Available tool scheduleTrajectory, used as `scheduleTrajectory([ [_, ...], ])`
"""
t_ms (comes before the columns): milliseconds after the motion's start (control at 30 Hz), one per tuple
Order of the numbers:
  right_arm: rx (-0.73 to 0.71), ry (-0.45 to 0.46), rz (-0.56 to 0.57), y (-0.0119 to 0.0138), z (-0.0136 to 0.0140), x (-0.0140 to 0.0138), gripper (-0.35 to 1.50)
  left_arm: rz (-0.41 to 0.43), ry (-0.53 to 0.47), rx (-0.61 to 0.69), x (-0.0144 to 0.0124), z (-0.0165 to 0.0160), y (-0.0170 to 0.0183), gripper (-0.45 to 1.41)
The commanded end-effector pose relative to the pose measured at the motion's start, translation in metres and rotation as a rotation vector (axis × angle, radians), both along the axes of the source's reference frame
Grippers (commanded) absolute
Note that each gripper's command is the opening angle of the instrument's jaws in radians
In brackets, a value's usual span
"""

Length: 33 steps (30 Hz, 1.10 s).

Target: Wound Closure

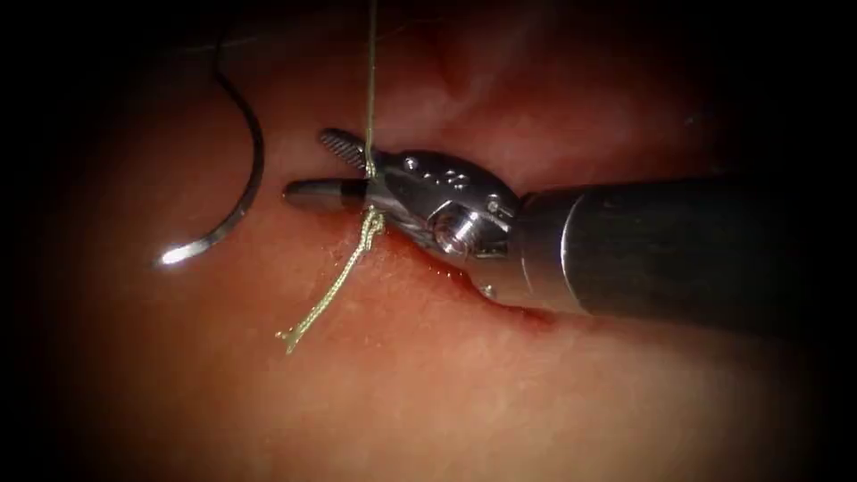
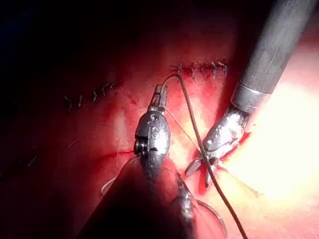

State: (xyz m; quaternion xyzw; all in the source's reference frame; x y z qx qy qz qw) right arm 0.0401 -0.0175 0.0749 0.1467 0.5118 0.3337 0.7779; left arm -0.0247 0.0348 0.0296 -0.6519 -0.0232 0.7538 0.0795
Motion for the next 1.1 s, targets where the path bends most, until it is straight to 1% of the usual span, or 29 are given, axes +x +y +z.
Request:
scheduleTrajectory([
  [33,0.000,0.014,-0.002,0.0001,0.0000,0.0007,0.52,0.000,-0.002,-0.004,-0.0005,0.0005,0.0004,-0.45],
  [67,0.006,0.026,-0.015,0.0001,-0.0001,0.0007,0.02,0.000,-0.002,-0.004,-0.0005,0.0005,0.0004,-0.45],
  [100,0.012,0.038,-0.029,0.0002,-0.0002,0.0007,-0.35,0.000,-0.002,-0.004,-0.0005,0.0005,0.0005,-0.45],
  [167,0.018,0.056,-0.052,0.0004,-0.0001,0.0006,-0.35,0.000,-0.002,-0.004,-0.0005,0.0005,0.0004,-0.45],
  [333,0.009,0.055,-0.068,0.0008,0.0000,0.0002,-0.35,0.001,-0.003,-0.004,-0.0004,0.0005,0.0005,-0.45],
  [433,0.008,0.066,-0.091,0.0003,-0.0001,0.0002,-0.35,0.002,-0.004,-0.004,-0.0003,0.0006,0.0006,-0.45],
  [500,0.000,0.055,-0.080,-0.0003,-0.0004,0.0003,0.63,0.003,-0.005,-0.004,-0.0002,0.0006,0.0007,-0.45],
  [533,-0.005,0.048,-0.068,-0.0005,-0.0005,0.0003,1.15,0.004,-0.006,-0.004,-0.0001,0.0007,0.0007,-0.45],
  [567,-0.005,0.047,-0.067,-0.0008,-0.0008,0.0003,1.35,0.005,-0.006,-0.003,0.0001,0.0007,0.0008,-0.45],
  [633,-0.003,0.053,-0.075,-0.0012,-0.0014,-0.0004,1.43,0.007,-0.008,-0.003,0.0003,0.0007,0.0009,-0.45],
  [667,-0.003,0.056,-0.080,-0.0015,-0.0017,-0.0013,1.47,0.008,-0.009,-0.003,0.0005,0.0007,0.0010,-0.45],
  [700,-0.003,0.057,-0.084,-0.0019,-0.0024,-0.0031,1.47,0.008,-0.007,-0.003,0.0007,0.0009,0.0012,-0.45],
  [733,-0.003,0.053,-0.079,-0.0019,-0.0032,-0.0055,1.47,0.006,-0.005,-0.003,0.0009,0.0010,0.0013,-0.45],
  [867,-0.013,0.024,-0.049,-0.0012,-0.0046,-0.0108,1.47,0.004,0.003,-0.006,0.0009,0.0015,0.0014,-0.45],
  [967,-0.024,-0.001,-0.027,-0.0009,-0.0049,-0.0146,1.48,-0.008,0.004,-0.007,0.0011,0.0017,0.0018,-0.45],
  [1033,-0.029,-0.009,-0.020,-0.0009,-0.0047,-0.0154,1.48,-0.013,0.004,-0.006,0.0011,0.0017,0.0019,-0.45],
  [1100,-0.027,-0.009,-0.020,-0.0009,-0.0045,-0.0154,1.48,-0.015,0.002,-0.005,0.0011,0.0016,0.0019,-0.45],
])
